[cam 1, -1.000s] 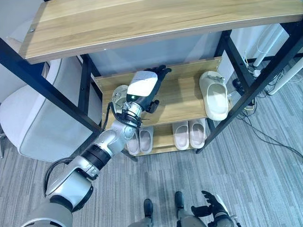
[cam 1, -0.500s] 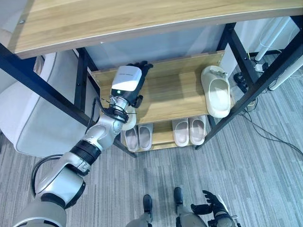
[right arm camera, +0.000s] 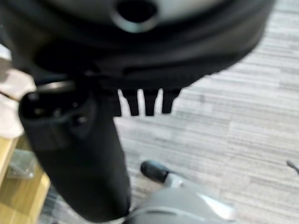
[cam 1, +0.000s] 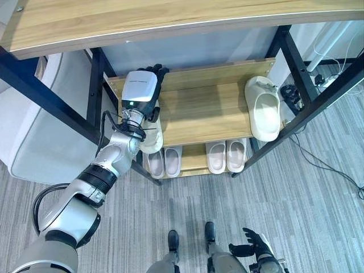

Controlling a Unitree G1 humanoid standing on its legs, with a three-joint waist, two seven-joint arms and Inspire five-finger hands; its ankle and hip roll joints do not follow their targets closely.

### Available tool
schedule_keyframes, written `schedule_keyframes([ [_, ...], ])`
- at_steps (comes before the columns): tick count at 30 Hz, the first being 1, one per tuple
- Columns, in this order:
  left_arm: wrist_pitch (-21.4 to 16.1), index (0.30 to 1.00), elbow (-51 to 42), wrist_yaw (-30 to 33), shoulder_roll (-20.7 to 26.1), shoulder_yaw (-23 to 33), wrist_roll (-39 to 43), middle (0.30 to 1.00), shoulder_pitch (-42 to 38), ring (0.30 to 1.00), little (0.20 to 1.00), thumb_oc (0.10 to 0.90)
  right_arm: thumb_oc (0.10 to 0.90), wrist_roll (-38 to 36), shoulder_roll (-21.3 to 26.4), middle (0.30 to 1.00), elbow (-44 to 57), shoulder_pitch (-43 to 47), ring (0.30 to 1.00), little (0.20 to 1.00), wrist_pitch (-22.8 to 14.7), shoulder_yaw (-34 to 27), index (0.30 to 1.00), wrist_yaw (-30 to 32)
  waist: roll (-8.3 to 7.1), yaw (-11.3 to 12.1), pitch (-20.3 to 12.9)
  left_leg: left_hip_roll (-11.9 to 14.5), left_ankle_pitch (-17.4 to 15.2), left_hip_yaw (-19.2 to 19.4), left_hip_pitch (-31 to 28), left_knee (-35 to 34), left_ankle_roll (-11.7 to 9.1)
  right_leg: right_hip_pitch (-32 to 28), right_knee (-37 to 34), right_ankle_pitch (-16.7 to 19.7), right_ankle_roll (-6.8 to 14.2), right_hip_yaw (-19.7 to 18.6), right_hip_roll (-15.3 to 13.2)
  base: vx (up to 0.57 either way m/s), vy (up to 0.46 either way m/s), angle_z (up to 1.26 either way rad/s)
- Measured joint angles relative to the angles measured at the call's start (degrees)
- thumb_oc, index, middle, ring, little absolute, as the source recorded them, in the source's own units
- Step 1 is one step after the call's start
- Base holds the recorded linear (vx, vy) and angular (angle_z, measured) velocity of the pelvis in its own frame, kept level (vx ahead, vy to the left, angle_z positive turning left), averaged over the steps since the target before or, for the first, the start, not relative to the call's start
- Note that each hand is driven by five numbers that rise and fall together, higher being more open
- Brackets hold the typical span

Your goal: Arrange the slippers neatly on the shoe rack.

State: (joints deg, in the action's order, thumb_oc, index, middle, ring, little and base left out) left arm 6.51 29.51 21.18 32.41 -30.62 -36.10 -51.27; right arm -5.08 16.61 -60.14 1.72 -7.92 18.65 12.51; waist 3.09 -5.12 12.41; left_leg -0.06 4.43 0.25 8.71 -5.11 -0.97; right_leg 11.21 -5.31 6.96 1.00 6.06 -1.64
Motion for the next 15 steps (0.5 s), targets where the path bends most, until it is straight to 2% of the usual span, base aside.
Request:
schedule_keyframes([
  [4,-0.05,0.900,-3.41,0.00,0.01,1.96,0.01,0.900,1.55,0.900,0.900,0.800,0.800,0.03,-0.16,0.900,0.30,-0.01,0.900,0.900,0.44,0.05,0.900,-0.01,-0.12,0.35,0.07,-0.03,0.00,-0.01,-0.80,0.00,0.00,-0.80,0.00,0.00,0.00,0.04,-0.03,0.01,0.002,0.00],
  [15,-0.12,0.900,-3.62,-0.01,-0.03,1.96,0.05,0.900,2.10,0.900,0.900,0.800,0.800,0.34,-0.38,0.900,0.34,-0.16,0.900,0.900,0.92,0.09,0.900,-0.41,-0.12,1.12,0.07,0.00,0.05,-0.60,-1.55,0.00,-0.03,-1.70,-0.03,0.00,0.00,0.22,-0.01,0.00,-0.001,0.01],
])
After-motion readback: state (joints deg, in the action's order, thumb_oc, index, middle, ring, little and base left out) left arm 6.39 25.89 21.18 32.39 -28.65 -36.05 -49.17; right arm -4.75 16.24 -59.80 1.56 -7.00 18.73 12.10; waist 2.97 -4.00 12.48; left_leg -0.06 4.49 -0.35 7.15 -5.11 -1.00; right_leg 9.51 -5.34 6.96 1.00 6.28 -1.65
